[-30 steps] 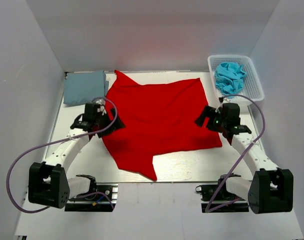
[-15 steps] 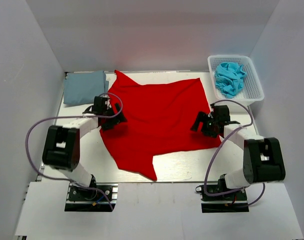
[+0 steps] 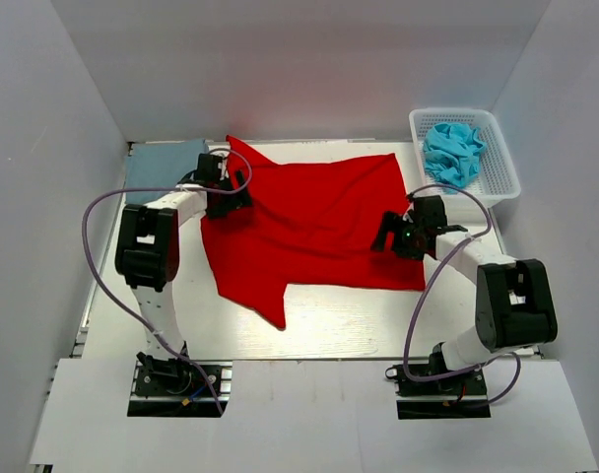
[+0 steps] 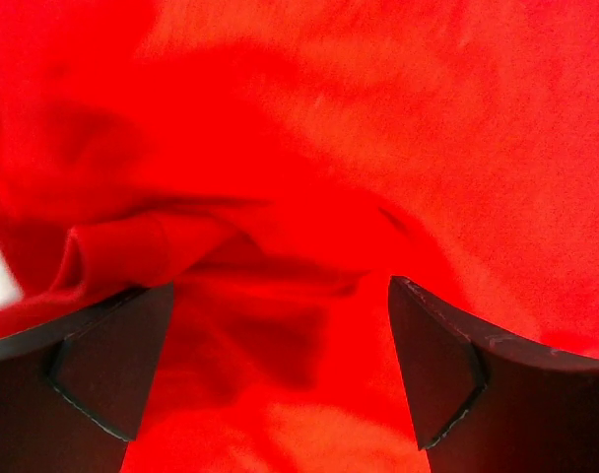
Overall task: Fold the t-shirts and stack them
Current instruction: Flatten out the tshirt
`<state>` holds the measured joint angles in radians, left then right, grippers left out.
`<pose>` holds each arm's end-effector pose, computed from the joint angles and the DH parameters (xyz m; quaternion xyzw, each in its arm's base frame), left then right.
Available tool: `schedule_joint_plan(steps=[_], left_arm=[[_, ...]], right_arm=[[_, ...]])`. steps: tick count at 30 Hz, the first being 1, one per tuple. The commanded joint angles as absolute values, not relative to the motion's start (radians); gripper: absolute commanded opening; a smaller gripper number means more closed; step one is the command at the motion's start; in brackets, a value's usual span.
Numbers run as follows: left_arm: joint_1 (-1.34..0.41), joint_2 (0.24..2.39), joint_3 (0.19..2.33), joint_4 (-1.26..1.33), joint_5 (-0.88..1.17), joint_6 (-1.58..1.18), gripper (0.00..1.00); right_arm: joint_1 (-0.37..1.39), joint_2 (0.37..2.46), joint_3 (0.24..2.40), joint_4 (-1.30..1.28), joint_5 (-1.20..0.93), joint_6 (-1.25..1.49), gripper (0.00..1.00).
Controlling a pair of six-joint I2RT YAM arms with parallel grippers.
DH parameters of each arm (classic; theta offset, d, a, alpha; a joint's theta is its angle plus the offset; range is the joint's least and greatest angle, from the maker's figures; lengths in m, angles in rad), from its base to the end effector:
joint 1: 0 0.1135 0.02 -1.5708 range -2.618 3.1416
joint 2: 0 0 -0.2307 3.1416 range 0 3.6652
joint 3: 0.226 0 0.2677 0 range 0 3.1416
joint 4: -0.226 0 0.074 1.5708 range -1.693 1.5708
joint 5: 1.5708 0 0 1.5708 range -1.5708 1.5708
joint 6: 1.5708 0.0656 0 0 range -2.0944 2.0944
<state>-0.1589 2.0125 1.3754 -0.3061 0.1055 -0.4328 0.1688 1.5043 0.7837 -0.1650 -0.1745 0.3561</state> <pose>0.4391 -0.0774 0.1024 -0.1135 0.9432 -0.1378 0.2802 0.3214 0.0663 0.1093 0.0586 0.9369 0.1661 0.3019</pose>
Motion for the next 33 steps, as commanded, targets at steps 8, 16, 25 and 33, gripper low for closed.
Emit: schedule_joint_plan(steps=[8,16,25,33], left_arm=[[-0.169,1.406,1.18,-0.753,0.046,-0.613,1.0],[-0.149,0.913,1.031,-1.188,-0.362,-0.725,1.0],[-0.149,0.827,0.916,-1.16,-0.302,-0.747,1.0],[-0.149,0.839,0.884,-1.141,-0.267,-0.721,1.0]], right_arm=[[0.551,1.266,0.966,-0.385,-0.161,0.005,0.9],[1.078,1.523,1.099,-0.344,-0.055,-0.031,0.9],[1.256,1.747,1.155,-0.134,0.109,-0.132,0.88],[1.282,1.896,1.155,-0.087,0.229,-0.098,0.55]])
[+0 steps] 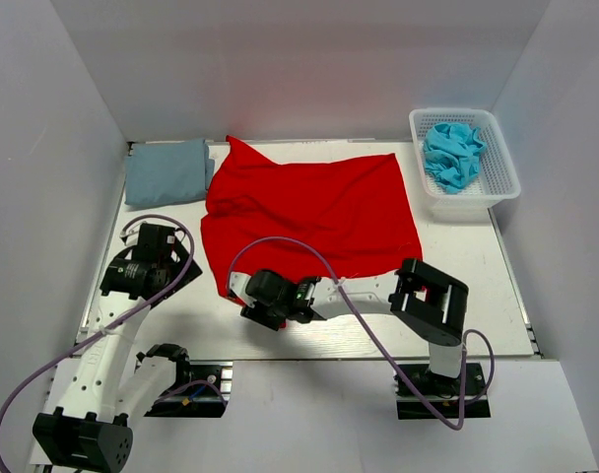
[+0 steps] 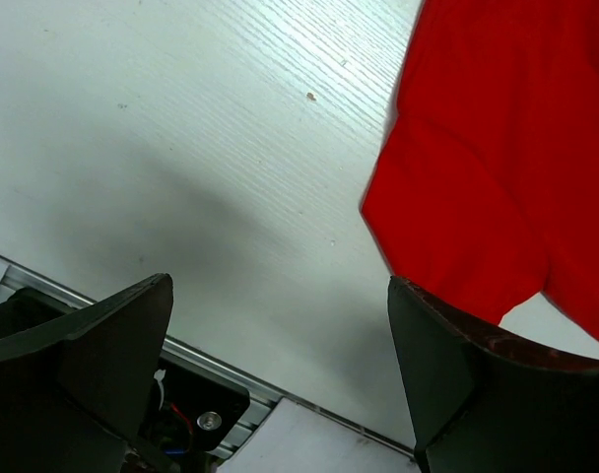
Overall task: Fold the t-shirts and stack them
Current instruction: Flatten out the tshirt
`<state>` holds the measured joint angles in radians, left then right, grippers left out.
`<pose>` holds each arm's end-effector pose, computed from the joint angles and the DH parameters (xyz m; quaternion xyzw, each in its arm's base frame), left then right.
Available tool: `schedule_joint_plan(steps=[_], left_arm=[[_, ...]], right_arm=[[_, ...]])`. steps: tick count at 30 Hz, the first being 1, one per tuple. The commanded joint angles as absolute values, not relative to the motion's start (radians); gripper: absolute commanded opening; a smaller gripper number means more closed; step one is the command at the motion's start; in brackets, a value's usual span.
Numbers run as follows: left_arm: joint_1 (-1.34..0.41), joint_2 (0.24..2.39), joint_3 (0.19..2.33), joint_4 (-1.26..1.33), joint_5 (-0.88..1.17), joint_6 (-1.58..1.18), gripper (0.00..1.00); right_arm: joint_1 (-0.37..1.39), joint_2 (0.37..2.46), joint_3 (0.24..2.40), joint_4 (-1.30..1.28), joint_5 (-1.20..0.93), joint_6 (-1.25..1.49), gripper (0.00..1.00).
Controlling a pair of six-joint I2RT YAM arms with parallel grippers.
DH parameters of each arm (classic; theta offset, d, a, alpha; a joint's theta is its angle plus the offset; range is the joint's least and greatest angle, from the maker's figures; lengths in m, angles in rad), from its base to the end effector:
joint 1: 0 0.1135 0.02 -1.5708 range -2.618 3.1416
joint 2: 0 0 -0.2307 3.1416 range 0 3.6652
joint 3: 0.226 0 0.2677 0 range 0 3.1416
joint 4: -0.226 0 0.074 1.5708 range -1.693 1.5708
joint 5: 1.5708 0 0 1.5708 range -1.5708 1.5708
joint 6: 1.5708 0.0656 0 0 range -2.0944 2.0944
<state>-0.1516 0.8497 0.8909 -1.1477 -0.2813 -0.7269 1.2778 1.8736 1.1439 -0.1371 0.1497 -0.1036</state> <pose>0.1879 -0.0103 0.2349 -0.3043 0.9148 0.0266 0.2642 0.1287 0.3927 0.0986 -0.5765 0.7379 0.1320 0.3251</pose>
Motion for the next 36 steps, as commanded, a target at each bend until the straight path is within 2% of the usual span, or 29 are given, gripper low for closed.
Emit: schedule_joint_plan(steps=[1,2,3,5,6,9,14,22,31,32,33,34,36], left_arm=[[-0.149,0.839,0.884,-1.131,-0.267,-0.721,1.0],[-0.149,0.839,0.884,-1.131,-0.267,-0.721,1.0],[-0.149,0.839,0.893,-1.131,-0.267,-0.721,1.0],[-0.149,0.839,0.893,-1.131,-0.267,-0.721,1.0],[-0.149,0.83,0.902,-1.118,-0.267,-0.721,1.0],[-0.149,0.83,0.902,-1.091,-0.267,-0.721,1.0],[-0.149,0.864,0.911,-1.005,-0.235,-0.664,1.0],[-0.149,1.021,0.98,-0.842,-0.135,-0.562,1.0],[-0.149,1.236,1.078,-0.712,-0.023,-0.482,1.0],[-0.149,1.247,1.088,-0.687,-0.012,-0.47,1.0],[-0.149,1.267,1.088,-0.675,0.001,-0.459,1.0],[-0.158,1.276,1.088,-0.675,0.024,-0.459,1.0],[-0.169,1.295,1.088,-0.661,0.046,-0.437,1.0]], right_arm=[[1.284,1.901,1.151,-0.089,0.226,-0.095,0.55],[1.281,1.907,1.152,-0.094,0.238,-0.095,0.55],[1.284,1.91,1.152,-0.106,0.238,-0.091,0.41],[1.282,1.893,1.164,-0.124,0.188,-0.074,0.22],[1.281,1.872,1.169,-0.127,0.183,-0.063,0.0],[1.252,1.806,1.172,-0.132,0.141,-0.015,0.0],[1.166,1.798,1.32,-0.235,0.031,0.081,0.0],[0.89,1.972,1.589,-0.406,-0.314,0.156,0.0],[0.69,2.218,1.884,-0.523,-0.502,0.143,0.0],[0.681,2.233,1.899,-0.526,-0.503,0.143,0.03],[0.654,2.273,1.94,-0.529,-0.514,0.158,0.23],[0.647,2.286,1.956,-0.532,-0.52,0.163,0.37],[0.623,2.309,2.002,-0.552,-0.541,0.161,0.9]])
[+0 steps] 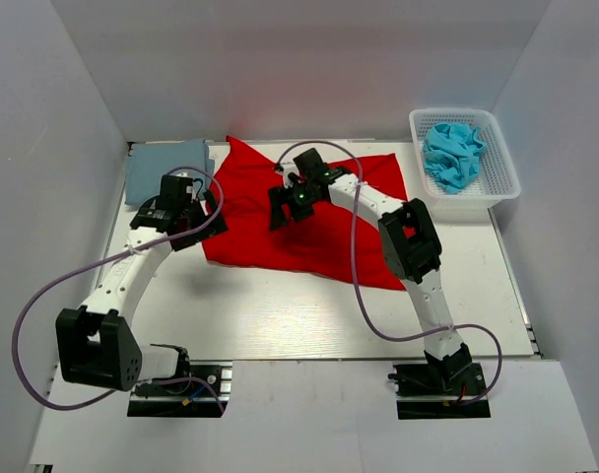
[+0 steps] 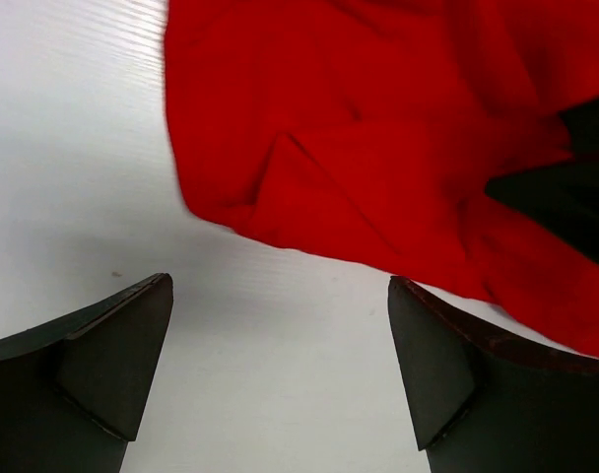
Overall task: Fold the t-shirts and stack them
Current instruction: Flatten out the tshirt
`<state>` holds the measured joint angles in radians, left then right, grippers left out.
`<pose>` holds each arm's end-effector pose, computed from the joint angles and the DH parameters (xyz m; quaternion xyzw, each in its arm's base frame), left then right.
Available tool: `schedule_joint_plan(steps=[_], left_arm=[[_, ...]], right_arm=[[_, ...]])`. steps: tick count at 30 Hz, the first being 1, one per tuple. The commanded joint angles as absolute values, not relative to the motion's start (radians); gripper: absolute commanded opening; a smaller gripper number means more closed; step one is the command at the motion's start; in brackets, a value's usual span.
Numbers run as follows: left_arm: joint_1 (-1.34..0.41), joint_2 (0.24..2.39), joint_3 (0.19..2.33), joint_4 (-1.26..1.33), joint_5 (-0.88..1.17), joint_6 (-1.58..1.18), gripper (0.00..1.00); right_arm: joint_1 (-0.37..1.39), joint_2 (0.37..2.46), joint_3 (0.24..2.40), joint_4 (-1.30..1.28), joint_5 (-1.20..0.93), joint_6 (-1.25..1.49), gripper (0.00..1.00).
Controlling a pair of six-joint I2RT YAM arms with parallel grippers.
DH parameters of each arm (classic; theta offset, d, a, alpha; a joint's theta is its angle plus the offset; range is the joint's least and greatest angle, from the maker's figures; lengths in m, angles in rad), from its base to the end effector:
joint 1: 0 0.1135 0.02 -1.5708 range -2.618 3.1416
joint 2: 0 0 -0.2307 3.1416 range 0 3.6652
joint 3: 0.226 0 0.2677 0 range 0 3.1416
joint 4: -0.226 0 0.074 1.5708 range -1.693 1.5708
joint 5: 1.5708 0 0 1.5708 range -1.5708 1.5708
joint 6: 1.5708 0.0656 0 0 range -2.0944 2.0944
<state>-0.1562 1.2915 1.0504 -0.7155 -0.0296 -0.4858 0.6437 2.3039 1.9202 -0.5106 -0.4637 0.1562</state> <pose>0.3011 -0.0455 0.2172 -0.1608 0.9395 -0.0820 0.2913 0.3998 0.3366 0.1394 -0.2956 0.8726 0.3254 0.2131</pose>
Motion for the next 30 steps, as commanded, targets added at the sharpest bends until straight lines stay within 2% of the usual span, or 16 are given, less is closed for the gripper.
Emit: schedule_joint_plan(steps=[1,3,8,11,15,19,22,29,30], left_arm=[[-0.169,1.314,1.097,-0.661,0.057,-0.437,1.0],[-0.169,1.334,1.097,-0.661,0.067,-0.437,1.0],[-0.158,1.321,1.055,-0.661,0.078,-0.457,1.0],[-0.158,1.296,1.028,-0.672,0.057,-0.477,1.0],[-0.158,1.259,1.019,-0.719,0.006,-0.488,1.0],[-0.158,1.238,1.019,-0.787,-0.06,-0.499,1.0],[-0.158,1.229,1.019,-0.822,-0.072,-0.509,1.0],[-0.158,1.207,1.019,-0.831,-0.091,-0.509,1.0],[-0.158,1.207,1.019,-0.831,-0.091,-0.509,1.0]], right_arm=[[0.623,2.306,2.011,-0.56,-0.537,0.155,0.9],[0.629,2.248,2.002,-0.575,-0.459,0.114,0.9],[0.679,2.019,1.747,-0.45,-0.325,0.063,0.9],[0.748,1.991,1.665,-0.425,-0.235,0.005,0.9],[0.827,2.058,1.712,-0.474,-0.199,-0.064,0.77],[0.861,2.153,1.807,-0.503,-0.196,-0.011,0.75],[0.871,2.2,1.85,-0.506,-0.119,0.054,0.73],[0.91,2.215,1.829,-0.517,0.063,0.126,0.73],[0.922,2.22,1.824,-0.509,0.086,0.124,0.69]])
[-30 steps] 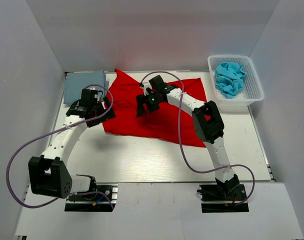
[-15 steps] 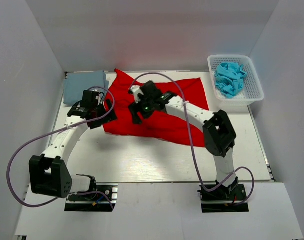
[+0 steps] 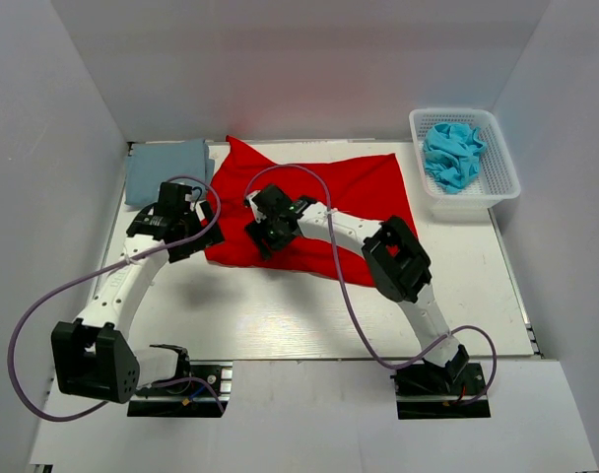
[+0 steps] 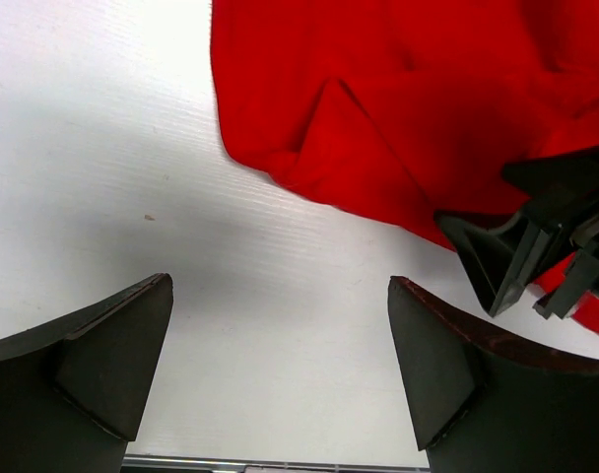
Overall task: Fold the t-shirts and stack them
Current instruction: Flatten out the tshirt
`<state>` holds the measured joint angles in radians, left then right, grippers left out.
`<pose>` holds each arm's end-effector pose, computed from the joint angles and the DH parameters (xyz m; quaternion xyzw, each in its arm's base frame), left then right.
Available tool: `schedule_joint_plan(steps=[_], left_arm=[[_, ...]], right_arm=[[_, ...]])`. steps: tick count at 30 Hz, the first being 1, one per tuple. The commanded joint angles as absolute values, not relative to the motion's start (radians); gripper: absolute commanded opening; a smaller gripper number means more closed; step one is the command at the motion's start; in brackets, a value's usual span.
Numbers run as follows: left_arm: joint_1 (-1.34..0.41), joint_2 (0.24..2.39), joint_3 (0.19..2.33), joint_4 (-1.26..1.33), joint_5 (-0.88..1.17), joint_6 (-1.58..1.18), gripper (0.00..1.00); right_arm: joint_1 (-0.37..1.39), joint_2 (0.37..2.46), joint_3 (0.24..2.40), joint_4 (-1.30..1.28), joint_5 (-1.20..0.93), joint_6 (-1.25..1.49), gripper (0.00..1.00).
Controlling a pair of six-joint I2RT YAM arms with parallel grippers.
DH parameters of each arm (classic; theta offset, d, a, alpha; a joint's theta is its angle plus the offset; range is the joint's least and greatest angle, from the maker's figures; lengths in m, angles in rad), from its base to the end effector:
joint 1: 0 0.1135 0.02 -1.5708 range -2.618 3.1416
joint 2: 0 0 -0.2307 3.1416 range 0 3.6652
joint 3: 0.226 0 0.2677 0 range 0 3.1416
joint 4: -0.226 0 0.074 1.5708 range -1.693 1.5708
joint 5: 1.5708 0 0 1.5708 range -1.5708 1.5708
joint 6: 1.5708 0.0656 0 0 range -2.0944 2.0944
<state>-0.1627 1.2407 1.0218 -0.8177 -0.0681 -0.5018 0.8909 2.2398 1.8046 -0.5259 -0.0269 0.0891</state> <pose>0.2809 -0.0416 0.2136 -0.1715 0.9486 -0.0550 0.2601 0.3160 0.3937 0.1244 -0.3759 0.8766 0.1526 0.2588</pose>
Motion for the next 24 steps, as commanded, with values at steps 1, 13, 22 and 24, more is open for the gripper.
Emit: schedule_joint_plan(steps=[1,13,22,24], left_arm=[[-0.158,1.207,1.019,-0.831,-0.091,-0.5,1.0],[-0.158,1.18,1.0,-0.822,-0.081,-0.491,1.0],[-0.158,1.16,1.0,-0.822,-0.092,-0.491,1.0],[-0.158,1.16,1.0,-0.822,-0.092,-0.491,1.0]], right_arm=[[0.926,2.221,1.824,-0.508,0.092,0.121,0.67],[0.969,2.266,1.861,-0.493,0.163,0.106,0.23],[0.974,2.217,1.873,-0.48,0.158,0.115,0.0],[0.973,2.203,1.873,-0.491,0.149,0.115,0.0]])
